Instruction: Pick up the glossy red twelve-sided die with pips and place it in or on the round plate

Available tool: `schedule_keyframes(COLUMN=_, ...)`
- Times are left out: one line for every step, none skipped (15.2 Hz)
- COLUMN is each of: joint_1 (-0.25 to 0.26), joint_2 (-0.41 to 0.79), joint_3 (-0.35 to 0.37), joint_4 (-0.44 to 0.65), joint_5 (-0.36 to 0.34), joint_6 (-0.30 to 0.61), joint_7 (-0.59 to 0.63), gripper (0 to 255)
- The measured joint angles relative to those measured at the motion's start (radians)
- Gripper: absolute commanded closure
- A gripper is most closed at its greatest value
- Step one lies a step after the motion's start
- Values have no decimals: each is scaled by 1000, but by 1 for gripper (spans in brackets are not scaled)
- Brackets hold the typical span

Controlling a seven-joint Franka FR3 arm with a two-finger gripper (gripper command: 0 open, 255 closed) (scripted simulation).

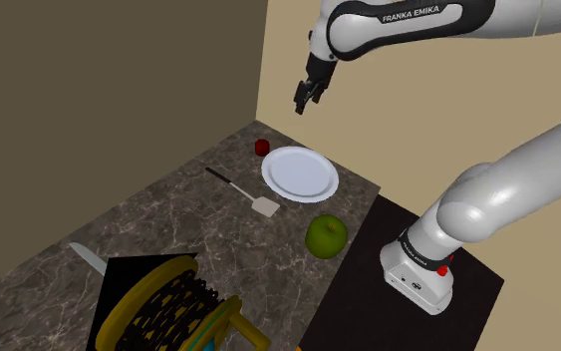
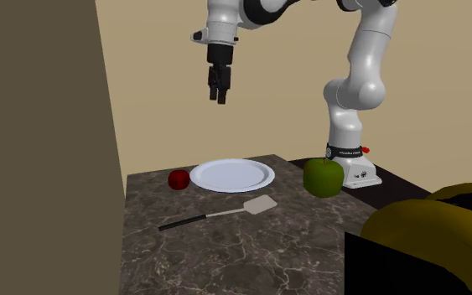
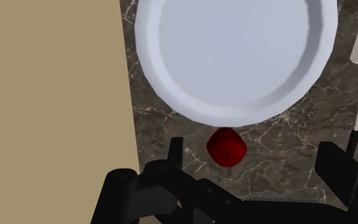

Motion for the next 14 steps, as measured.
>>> schedule_keyframes(joint_1=0, joint_2=33, joint_3=4, joint_4=8, joint_5=-5, joint_6=20, joint_7=5, gripper=0)
schedule_keyframes(joint_1=0, joint_2=73, joint_3=8, joint_4=26, joint_5=-12, joint_6=38, joint_7=11, gripper=0)
schedule_keyframes(joint_1=1, joint_2=98, joint_3=11, joint_4=23, joint_5=-17, joint_6=60, joint_7=16, gripper=0)
schedule_keyframes(joint_1=2, joint_2=134, joint_3=15, joint_4=40, joint_5=-24, joint_6=74, joint_7=23, gripper=0)
schedule_keyframes(joint_1=3, joint_2=174, joint_3=20, joint_4=57, joint_5=-32, joint_6=91, joint_7=31, gripper=0)
schedule_keyframes(joint_1=4, joint_2=213, joint_3=22, joint_4=77, joint_5=-40, joint_6=105, joint_7=37, gripper=0)
schedule_keyframes(joint_1=6, joint_2=246, joint_3=25, joint_4=94, joint_5=-47, joint_6=116, joint_7=45, gripper=0)
schedule_keyframes(joint_1=7, joint_2=288, joint_3=26, joint_4=113, joint_5=-57, joint_6=134, joint_7=50, gripper=0)
schedule_keyframes(joint_1=10, joint_2=326, joint_3=29, joint_4=132, joint_5=-67, joint_6=146, joint_7=60, gripper=0)
schedule_keyframes(joint_1=9, joint_2=361, joint_3=27, joint_4=146, joint_5=-75, joint_6=162, joint_7=60, gripper=0)
schedule_keyframes(joint_1=11, joint_2=399, joint_3=27, joint_4=172, joint_5=-84, joint_6=167, joint_7=66, gripper=0)
schedule_keyframes(joint_1=17, joint_2=441, joint_3=29, joint_4=194, joint_5=-94, joint_6=182, joint_7=78, gripper=0)
schedule_keyframes(joint_1=22, joint_2=488, joint_3=28, joint_4=228, joint_5=-105, joint_6=189, joint_7=86, gripper=0)
schedule_keyframes(joint_1=26, joint_2=515, joint_3=28, joint_4=237, joint_5=-113, joint_6=200, joint_7=94, gripper=0)
